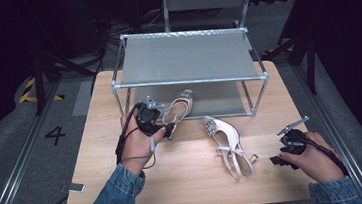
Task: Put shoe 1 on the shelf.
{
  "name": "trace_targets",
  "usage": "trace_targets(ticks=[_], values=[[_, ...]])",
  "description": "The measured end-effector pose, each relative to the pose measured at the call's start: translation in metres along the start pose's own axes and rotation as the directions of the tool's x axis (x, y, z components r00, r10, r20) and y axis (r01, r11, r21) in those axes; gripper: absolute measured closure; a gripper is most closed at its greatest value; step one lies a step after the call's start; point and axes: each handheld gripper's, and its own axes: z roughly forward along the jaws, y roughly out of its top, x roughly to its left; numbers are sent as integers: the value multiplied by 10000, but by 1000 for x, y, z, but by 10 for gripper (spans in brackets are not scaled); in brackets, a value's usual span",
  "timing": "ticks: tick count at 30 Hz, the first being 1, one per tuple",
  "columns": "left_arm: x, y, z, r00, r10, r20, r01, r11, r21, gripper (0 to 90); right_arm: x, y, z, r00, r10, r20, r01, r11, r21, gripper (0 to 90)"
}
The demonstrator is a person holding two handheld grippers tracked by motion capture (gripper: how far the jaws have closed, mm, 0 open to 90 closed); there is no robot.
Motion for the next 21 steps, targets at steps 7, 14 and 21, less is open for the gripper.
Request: trace_targets(ticks=[7, 14, 21], values=[[9, -18, 18, 9995, 251, 182, -268, 9944, 1023, 293, 1, 3, 2, 10000, -57, -61, 57, 10000, 32, 422], [9, -27, 47, 9967, 805, 90, -810, 9867, 1409, 287, 0, 3, 2, 10000, -74, -15, 74, 10000, 31, 425], [13, -31, 64, 9950, 926, 362, -967, 9865, 1322, 366, 0, 1, 3, 10000, -21, 16, 21, 10000, 97, 424]])
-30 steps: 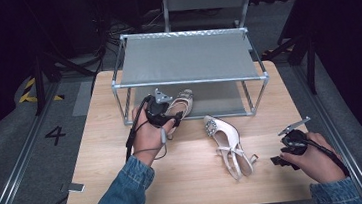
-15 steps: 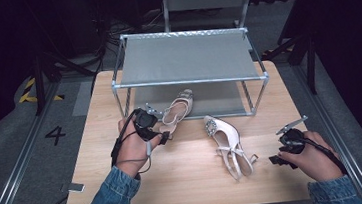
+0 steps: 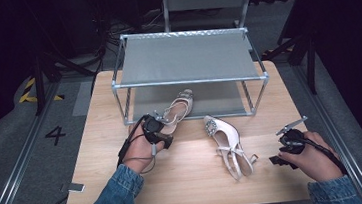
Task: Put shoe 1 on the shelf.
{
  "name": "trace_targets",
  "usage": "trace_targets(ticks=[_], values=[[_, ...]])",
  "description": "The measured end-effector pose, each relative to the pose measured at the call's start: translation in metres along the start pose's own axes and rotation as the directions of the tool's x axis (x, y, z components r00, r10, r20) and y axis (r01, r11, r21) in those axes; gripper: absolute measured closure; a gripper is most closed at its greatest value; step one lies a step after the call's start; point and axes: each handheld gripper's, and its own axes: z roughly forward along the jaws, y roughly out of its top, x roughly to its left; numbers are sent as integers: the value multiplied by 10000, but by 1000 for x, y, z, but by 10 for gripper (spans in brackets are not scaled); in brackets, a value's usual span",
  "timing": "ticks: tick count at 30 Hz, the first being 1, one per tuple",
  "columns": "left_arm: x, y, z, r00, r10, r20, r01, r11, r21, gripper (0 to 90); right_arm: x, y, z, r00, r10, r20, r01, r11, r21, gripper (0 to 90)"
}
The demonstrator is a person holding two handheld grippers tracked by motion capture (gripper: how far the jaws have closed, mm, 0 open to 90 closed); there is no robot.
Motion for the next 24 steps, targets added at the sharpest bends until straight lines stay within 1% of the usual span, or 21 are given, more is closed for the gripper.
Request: trace_targets(ticks=[1, 2, 3, 4, 7, 8, 10, 11, 12, 14, 15, 16, 17, 19, 20, 22, 23, 24], values=[[1, -1, 4, 9999, -45, 113, 47, 9998, -182, 366, 0, 0, 0, 10000, 0, 0, 0, 10000, 0, 424], [4, -2, 9, 9991, -168, 395, 186, 9988, -451, 370, 0, 0, 0, 10000, -29, 10, 29, 10000, -14, 423], [4, -3, 12, 9983, -233, 526, 263, 9980, -577, 378, -1, -1, 0, 10000, 1, 17, -1, 10000, -30, 423], [6, -4, 16, 9973, -187, 707, 231, 9978, -622, 394, -1, -2, -1, 10000, -1, 40, 1, 10000, -9, 423], [9, -5, 23, 9971, -95, 760, 145, 9978, -646, 484, -1, -3, -1, 10000, 1, 68, -1, 10000, 11, 422], [9, -5, 24, 9966, -64, 826, 121, 9975, -689, 509, -1, -4, -1, 10000, 12, 63, -12, 10000, 1, 422], [8, -5, 23, 9966, 6, 822, 54, 9973, -729, 589, -2, -5, -1, 10000, 45, 74, -45, 10000, 15, 422], [7, -4, 23, 9965, -57, 828, 117, 9973, -720, 626, -2, -5, -1, 10000, 59, 72, -60, 10000, 22, 422], [6, -4, 23, 9961, -73, 877, 144, 9966, -808, 649, -2, -5, -1, 9999, 71, 71, -71, 10000, 13, 422], [5, -3, 23, 9937, -228, 1096, 328, 9954, -898, 727, -2, -6, -1, 10000, 73, 65, -74, 10000, 6, 421], [3, -2, 22, 9936, -318, 1086, 415, 9952, -881, 744, -2, -6, -1, 9999, 73, 85, -74, 10000, 2, 421], [3, 0, 22, 9938, -172, 1096, 279, 9949, -967, 750, -2, -6, -1, 9999, 96, 91, -96, 10000, 10, 420], [2, 1, 22, 9937, -121, 1111, 245, 9935, -1111, 765, -2, -7, -2, 9999, 103, 94, -103, 9999, 11, 420], [-2, 5, 22, 9936, -153, 1118, 271, 9942, -1044, 769, -2, -7, -2, 9999, 111, 83, -111, 9999, -11, 418], [-4, 6, 23, 9940, -159, 1083, 287, 9927, -1173, 770, -2, -7, -2, 9999, 125, 105, -125, 9999, -20, 418], [-7, 9, 24, 9941, -143, 1075, 272, 9924, -1197, 772, -2, -8, -2, 9999, 112, 96, -112, 9999, -21, 417], [-8, 10, 24, 9945, -129, 1037, 249, 9929, -1161, 773, -2, -9, -2, 9999, 118, 96, -118, 9999, -13, 417], [-10, 12, 24, 9942, -210, 1052, 327, 9933, -1109, 774, -2, -9, -2, 9998, 161, 117, -161, 9999, -7, 417]])
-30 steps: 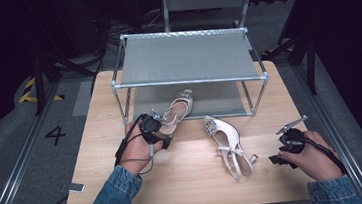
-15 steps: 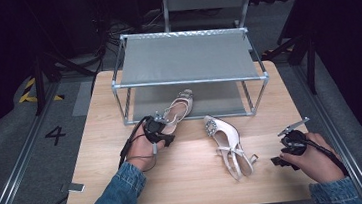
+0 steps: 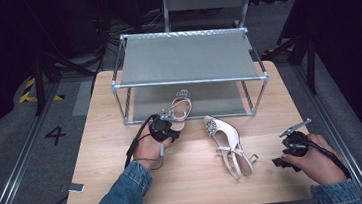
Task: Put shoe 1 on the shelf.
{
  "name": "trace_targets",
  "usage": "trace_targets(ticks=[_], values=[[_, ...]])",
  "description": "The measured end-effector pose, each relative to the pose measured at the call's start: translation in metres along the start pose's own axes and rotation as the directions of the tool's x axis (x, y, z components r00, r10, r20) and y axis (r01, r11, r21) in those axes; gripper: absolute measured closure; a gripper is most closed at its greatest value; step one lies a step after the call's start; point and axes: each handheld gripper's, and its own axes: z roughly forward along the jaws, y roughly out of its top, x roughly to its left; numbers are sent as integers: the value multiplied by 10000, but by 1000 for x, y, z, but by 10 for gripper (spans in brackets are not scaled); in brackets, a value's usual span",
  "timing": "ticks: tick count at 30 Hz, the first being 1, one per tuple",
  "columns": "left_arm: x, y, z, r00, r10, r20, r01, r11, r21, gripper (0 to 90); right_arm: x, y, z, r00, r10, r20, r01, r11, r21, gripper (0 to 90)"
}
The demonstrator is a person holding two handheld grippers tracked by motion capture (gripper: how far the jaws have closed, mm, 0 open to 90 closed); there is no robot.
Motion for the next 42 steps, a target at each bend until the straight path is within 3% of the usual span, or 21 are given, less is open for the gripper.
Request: trace_targets(ticks=[6, 13, 20, 26, 32, 33, 35, 36, 37, 38, 39, 42], values=[[-6, 14, 1, 9996, -185, 222, 195, 9987, -472, 789, -2, -5, 0, 9999, 100, 43, -101, 9999, 31, 415], [-7, 30, 8, 9997, -219, -56, 214, 9961, -854, 796, -2, -9, -1, 9997, 244, 42, -244, 9997, 50, 415], [6, 42, 22, 9966, -764, -320, 720, 9898, -1232, 798, 0, -9, 0, 9997, 230, 23, -230, 9997, 62, 416], [19, 49, 28, 9917, -990, -822, 860, 9850, -1496, 799, -1, -9, 1, 9997, 225, -33, -225, 9997, 86, 414], [31, 59, 35, 9889, -1190, -894, 1042, 9824, -1550, 792, -2, -10, 2, 9997, 245, -33, -245, 9997, 54, 412], [34, 61, 35, 9901, -1051, -933, 898, 9838, -1552, 792, -2, -9, 2, 9997, 241, -47, -241, 9997, 55, 412], [43, 66, 37, 9934, -321, -1097, 161, 9895, -1436, 792, -2, -9, 1, 9997, 242, -68, -242, 9997, 24, 410], [43, 66, 38, 9934, -560, -999, 410, 9883, -1466, 791, -2, -9, 1, 9997, 229, -66, -229, 9997, -1, 410], [51, 68, 39, 9913, -9, -1318, -138, 9938, -1102, 791, -1, -9, 1, 9997, 224, -62, -224, 9998, -3, 409], [54, 69, 41, 9910, 140, -1333, -269, 9951, -954, 790, -1, -10, 1, 9997, 235, -91, -235, 9997, -24, 409], [60, 70, 42, 9886, 703, -1334, -808, 9939, -753, 789, -1, -10, 1, 9997, 233, -111, -233, 9997, -30, 408], [63, 70, 49, 9894, 561, -1340, -663, 9951, -729, 788, -2, -11, 1, 9996, 233, -140, -233, 9997, -11, 407]])
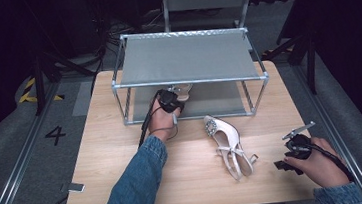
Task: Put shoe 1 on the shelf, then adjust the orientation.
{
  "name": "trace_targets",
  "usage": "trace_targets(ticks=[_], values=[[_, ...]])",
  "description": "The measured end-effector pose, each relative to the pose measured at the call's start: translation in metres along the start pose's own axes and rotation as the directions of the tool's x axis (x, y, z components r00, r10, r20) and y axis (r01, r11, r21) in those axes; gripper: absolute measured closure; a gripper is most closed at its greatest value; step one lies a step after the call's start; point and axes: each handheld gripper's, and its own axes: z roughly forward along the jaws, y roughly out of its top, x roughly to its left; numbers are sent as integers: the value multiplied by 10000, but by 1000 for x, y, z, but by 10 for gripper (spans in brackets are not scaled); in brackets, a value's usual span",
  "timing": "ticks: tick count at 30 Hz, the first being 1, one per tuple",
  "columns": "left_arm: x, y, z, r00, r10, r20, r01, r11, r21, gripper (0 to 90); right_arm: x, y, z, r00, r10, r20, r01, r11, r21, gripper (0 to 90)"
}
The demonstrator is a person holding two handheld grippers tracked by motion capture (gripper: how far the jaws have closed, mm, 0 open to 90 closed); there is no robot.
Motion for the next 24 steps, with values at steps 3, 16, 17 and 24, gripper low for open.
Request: trace_targets(ticks=[3, 16, 17, 24], values=[[-5, -2, 4, 9980, -628, -38, 628, 9980, -18, 787, -1, 0, 0, 10000, -10, -13, 10, 10000, 17, 407], [-30, -13, -39, 9857, -1686, 26, 1686, 9854, -255, 455, 1, 3, -4, 9999, -32, 131, 34, 9999, -133, 407], [-33, -15, -45, 9864, -1642, 84, 1644, 9861, -227, 455, 1, 3, -4, 9999, -32, 131, 34, 9999, -133, 407], [-52, -33, -97, 9784, -2041, 321, 2041, 9789, 12, 452, 3, 8, -3, 9998, -132, 149, 134, 9998, -137, 406]])
